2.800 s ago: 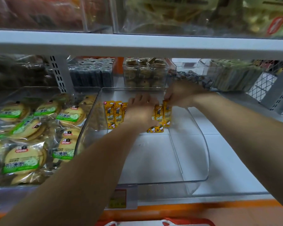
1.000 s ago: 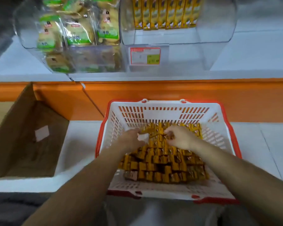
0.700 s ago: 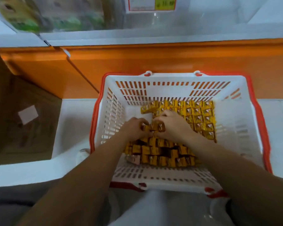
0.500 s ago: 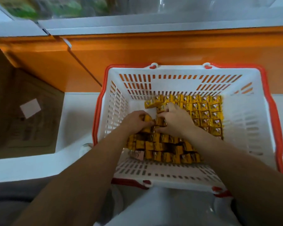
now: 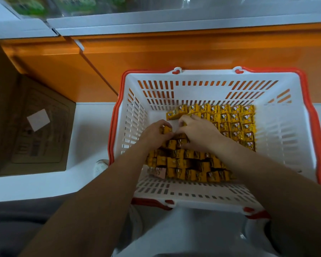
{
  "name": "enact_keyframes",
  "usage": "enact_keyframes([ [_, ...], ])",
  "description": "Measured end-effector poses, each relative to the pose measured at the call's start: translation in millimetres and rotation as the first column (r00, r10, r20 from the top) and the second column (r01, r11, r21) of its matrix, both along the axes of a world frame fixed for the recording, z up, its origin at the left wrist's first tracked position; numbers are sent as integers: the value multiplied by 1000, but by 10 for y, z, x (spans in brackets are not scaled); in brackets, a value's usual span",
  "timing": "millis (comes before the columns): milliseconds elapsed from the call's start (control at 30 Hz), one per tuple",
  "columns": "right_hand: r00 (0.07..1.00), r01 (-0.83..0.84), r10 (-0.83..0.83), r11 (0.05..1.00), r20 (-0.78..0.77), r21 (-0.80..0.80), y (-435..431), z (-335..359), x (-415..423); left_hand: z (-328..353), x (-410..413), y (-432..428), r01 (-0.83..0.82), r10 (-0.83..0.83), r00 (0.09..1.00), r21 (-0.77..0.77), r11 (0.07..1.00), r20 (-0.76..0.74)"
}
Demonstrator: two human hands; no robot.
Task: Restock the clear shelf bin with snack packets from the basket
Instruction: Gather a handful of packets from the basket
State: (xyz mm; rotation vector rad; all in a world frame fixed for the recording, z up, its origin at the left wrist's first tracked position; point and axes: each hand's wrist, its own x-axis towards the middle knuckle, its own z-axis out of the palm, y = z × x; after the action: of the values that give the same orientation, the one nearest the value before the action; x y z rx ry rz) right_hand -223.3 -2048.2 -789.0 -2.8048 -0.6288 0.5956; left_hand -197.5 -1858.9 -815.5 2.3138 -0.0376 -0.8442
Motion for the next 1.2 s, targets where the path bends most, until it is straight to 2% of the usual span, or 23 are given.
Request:
enact_keyframes([
  [233,999,42,-42,999,-4,8,-23,-25,-25,33,30,7,165,-163,976,7,986,-145],
  [467,999,41,-41,999,-4,-8,-48,-102,-23,8,-17,12,302,-292,951,106,947,-99],
  [667,998,57,-58,998,-24,-12,21,-152,59,-33,9,13,224,-226,974,77,971,19],
  [800,987,158,-160,978,3,136,7,-170,68,21,29,15,175,-179,981,60,983,71],
  [867,980,192,-197,968,19,159,-21,-164,60,85,72,-19,175,-183,978,83,981,103],
  [933,966,258,-254,942,-46,215,-57,-104,78,207,138,-68,150,-156,983,72,986,96],
  [1000,907,416,-359,841,-218,346,-127,45,121,405,230,-113,112,-113,992,25,993,53],
  [1067,799,599,-458,658,-389,457,-223,283,156,708,325,-148,53,-53,999,-75,996,-10],
  [1133,673,739,-470,394,-571,547,-299,533,150,1075,374,-194,-21,7,998,-218,976,-62],
  [1200,557,815,-390,87,-733,574,-308,765,137,1426,354,-250,-122,90,990,-336,934,-109],
])
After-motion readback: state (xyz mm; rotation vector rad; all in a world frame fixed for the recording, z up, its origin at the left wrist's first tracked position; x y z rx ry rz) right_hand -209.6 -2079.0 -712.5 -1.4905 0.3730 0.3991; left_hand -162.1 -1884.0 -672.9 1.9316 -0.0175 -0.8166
